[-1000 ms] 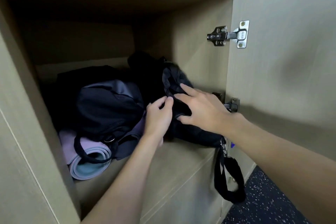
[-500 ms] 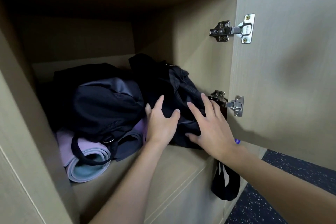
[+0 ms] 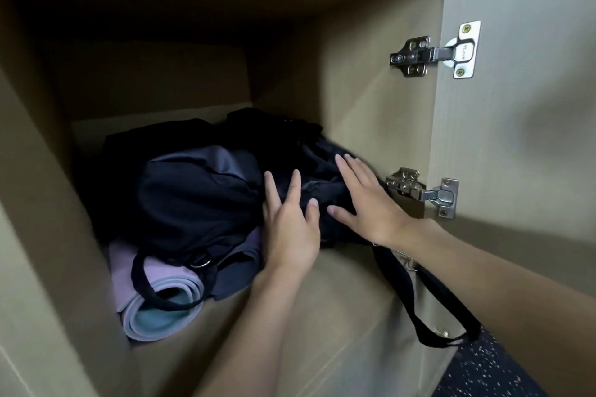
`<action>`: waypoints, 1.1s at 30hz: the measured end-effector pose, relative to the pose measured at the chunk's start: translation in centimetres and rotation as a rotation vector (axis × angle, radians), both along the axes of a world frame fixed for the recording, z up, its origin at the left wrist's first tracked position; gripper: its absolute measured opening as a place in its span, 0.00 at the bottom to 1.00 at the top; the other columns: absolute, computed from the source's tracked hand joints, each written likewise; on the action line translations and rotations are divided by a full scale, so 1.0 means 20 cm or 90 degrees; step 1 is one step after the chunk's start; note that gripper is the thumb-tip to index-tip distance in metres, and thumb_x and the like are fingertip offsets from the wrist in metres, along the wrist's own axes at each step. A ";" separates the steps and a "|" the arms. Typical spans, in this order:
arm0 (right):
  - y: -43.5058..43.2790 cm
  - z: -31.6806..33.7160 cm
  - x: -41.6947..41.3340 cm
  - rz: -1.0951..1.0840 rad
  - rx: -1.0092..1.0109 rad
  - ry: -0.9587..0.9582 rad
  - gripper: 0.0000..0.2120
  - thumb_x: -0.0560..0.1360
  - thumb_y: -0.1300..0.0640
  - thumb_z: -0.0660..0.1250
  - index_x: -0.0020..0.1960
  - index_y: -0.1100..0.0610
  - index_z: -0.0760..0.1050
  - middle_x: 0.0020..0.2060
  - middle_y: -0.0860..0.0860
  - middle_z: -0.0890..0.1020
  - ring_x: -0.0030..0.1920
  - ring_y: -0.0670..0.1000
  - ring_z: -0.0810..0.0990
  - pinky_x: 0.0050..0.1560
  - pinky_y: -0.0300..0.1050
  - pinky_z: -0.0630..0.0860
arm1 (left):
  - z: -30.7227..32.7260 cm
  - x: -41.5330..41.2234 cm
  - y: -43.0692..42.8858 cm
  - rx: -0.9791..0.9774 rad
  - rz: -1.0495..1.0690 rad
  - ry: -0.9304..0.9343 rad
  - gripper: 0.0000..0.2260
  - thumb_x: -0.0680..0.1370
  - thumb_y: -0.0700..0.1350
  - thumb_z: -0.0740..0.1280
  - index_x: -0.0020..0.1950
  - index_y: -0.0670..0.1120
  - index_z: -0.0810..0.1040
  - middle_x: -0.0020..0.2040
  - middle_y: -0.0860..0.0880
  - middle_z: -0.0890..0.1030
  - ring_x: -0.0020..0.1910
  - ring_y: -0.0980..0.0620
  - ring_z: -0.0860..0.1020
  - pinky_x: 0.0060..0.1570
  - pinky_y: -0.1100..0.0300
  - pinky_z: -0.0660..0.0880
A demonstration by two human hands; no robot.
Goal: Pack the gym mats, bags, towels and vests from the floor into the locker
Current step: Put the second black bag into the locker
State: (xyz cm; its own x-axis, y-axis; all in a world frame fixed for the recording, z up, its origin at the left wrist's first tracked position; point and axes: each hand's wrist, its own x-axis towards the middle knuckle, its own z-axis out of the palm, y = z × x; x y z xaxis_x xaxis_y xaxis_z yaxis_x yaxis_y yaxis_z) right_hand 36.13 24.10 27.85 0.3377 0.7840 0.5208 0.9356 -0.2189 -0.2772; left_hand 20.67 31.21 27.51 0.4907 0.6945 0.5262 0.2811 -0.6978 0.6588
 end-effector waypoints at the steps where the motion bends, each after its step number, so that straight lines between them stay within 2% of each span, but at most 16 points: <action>1: -0.05 -0.04 -0.02 0.005 0.016 0.015 0.44 0.79 0.45 0.66 0.81 0.53 0.39 0.81 0.51 0.43 0.80 0.48 0.39 0.79 0.46 0.45 | 0.01 0.00 0.00 -0.001 0.017 0.021 0.26 0.84 0.51 0.60 0.81 0.58 0.56 0.82 0.51 0.41 0.80 0.48 0.50 0.73 0.49 0.58; 4: -0.20 -0.12 -0.11 -0.006 0.055 0.095 0.47 0.77 0.45 0.69 0.81 0.54 0.39 0.81 0.49 0.44 0.79 0.45 0.40 0.76 0.38 0.43 | 0.01 0.01 0.00 0.016 0.040 0.063 0.26 0.84 0.52 0.59 0.81 0.59 0.54 0.82 0.51 0.40 0.80 0.47 0.50 0.71 0.45 0.60; 7: -0.36 -0.22 -0.17 -0.057 0.061 0.131 0.48 0.75 0.44 0.71 0.81 0.54 0.43 0.80 0.49 0.51 0.78 0.46 0.47 0.73 0.36 0.46 | 0.01 0.01 0.00 0.024 0.049 0.094 0.28 0.83 0.53 0.60 0.81 0.58 0.52 0.82 0.49 0.41 0.80 0.45 0.50 0.72 0.45 0.59; 10: -0.51 -0.32 -0.23 -0.110 0.070 0.205 0.46 0.74 0.42 0.71 0.80 0.52 0.48 0.77 0.49 0.57 0.76 0.47 0.52 0.73 0.41 0.54 | 0.03 0.01 -0.04 0.078 0.114 0.172 0.33 0.82 0.54 0.62 0.82 0.54 0.48 0.82 0.45 0.41 0.80 0.43 0.46 0.74 0.44 0.55; 13: -0.57 -0.44 -0.23 -0.215 0.115 0.222 0.42 0.72 0.39 0.72 0.78 0.52 0.56 0.72 0.50 0.65 0.72 0.50 0.60 0.74 0.49 0.60 | 0.03 0.01 -0.14 0.257 0.149 0.253 0.37 0.79 0.56 0.64 0.82 0.52 0.45 0.81 0.42 0.40 0.80 0.42 0.39 0.75 0.41 0.44; 15: -0.60 -0.47 -0.22 -0.248 0.143 0.297 0.40 0.70 0.37 0.72 0.74 0.49 0.59 0.69 0.50 0.70 0.70 0.52 0.66 0.70 0.56 0.65 | 0.01 0.03 -0.19 0.397 0.057 0.260 0.38 0.78 0.57 0.66 0.82 0.55 0.49 0.82 0.45 0.44 0.80 0.45 0.39 0.75 0.42 0.38; 16: -0.61 -0.48 -0.22 -0.234 0.147 0.339 0.38 0.69 0.37 0.72 0.72 0.47 0.60 0.66 0.49 0.72 0.67 0.51 0.69 0.68 0.55 0.68 | 0.00 0.04 -0.21 0.433 -0.013 0.274 0.37 0.77 0.58 0.67 0.81 0.57 0.51 0.83 0.47 0.47 0.81 0.47 0.40 0.75 0.43 0.36; 19: -0.63 -0.48 -0.25 -0.144 0.154 0.434 0.32 0.72 0.48 0.75 0.69 0.46 0.63 0.59 0.45 0.74 0.61 0.46 0.73 0.60 0.44 0.70 | -0.07 0.06 -0.24 0.403 -0.144 0.385 0.35 0.78 0.60 0.65 0.80 0.61 0.51 0.83 0.53 0.47 0.80 0.51 0.37 0.75 0.45 0.32; 21: -0.62 -0.46 -0.24 -0.155 0.179 0.409 0.23 0.74 0.55 0.73 0.66 0.49 0.68 0.53 0.44 0.77 0.55 0.47 0.75 0.54 0.41 0.70 | -0.11 0.06 -0.25 0.379 -0.148 0.428 0.35 0.78 0.62 0.64 0.80 0.62 0.50 0.82 0.53 0.44 0.80 0.50 0.35 0.75 0.43 0.32; 24: -0.61 -0.38 -0.23 -0.207 0.244 0.326 0.06 0.76 0.61 0.68 0.51 0.54 0.79 0.43 0.47 0.81 0.46 0.50 0.79 0.44 0.41 0.70 | -0.12 0.07 -0.25 0.358 -0.141 0.440 0.33 0.79 0.63 0.62 0.80 0.63 0.50 0.82 0.54 0.43 0.80 0.49 0.34 0.75 0.41 0.33; 26: -0.59 -0.32 -0.23 -0.188 0.280 0.298 0.06 0.76 0.65 0.66 0.45 0.57 0.80 0.38 0.50 0.82 0.40 0.50 0.79 0.41 0.42 0.72 | -0.12 0.07 -0.23 0.358 -0.124 0.435 0.32 0.80 0.63 0.60 0.80 0.62 0.50 0.82 0.54 0.43 0.80 0.48 0.35 0.75 0.40 0.33; 28: -0.56 -0.27 -0.23 -0.153 0.308 0.286 0.07 0.76 0.68 0.66 0.43 0.59 0.81 0.35 0.52 0.81 0.36 0.50 0.77 0.39 0.39 0.72 | -0.11 0.08 -0.21 0.356 -0.106 0.430 0.32 0.80 0.63 0.59 0.80 0.62 0.49 0.82 0.54 0.44 0.80 0.47 0.35 0.75 0.39 0.34; 33: -0.36 -0.22 -0.17 -0.177 0.392 0.228 0.08 0.76 0.69 0.65 0.44 0.59 0.81 0.36 0.49 0.81 0.36 0.51 0.77 0.41 0.39 0.73 | -0.10 0.04 -0.15 0.354 -0.071 0.431 0.30 0.81 0.63 0.56 0.80 0.63 0.48 0.82 0.53 0.43 0.80 0.49 0.35 0.75 0.41 0.33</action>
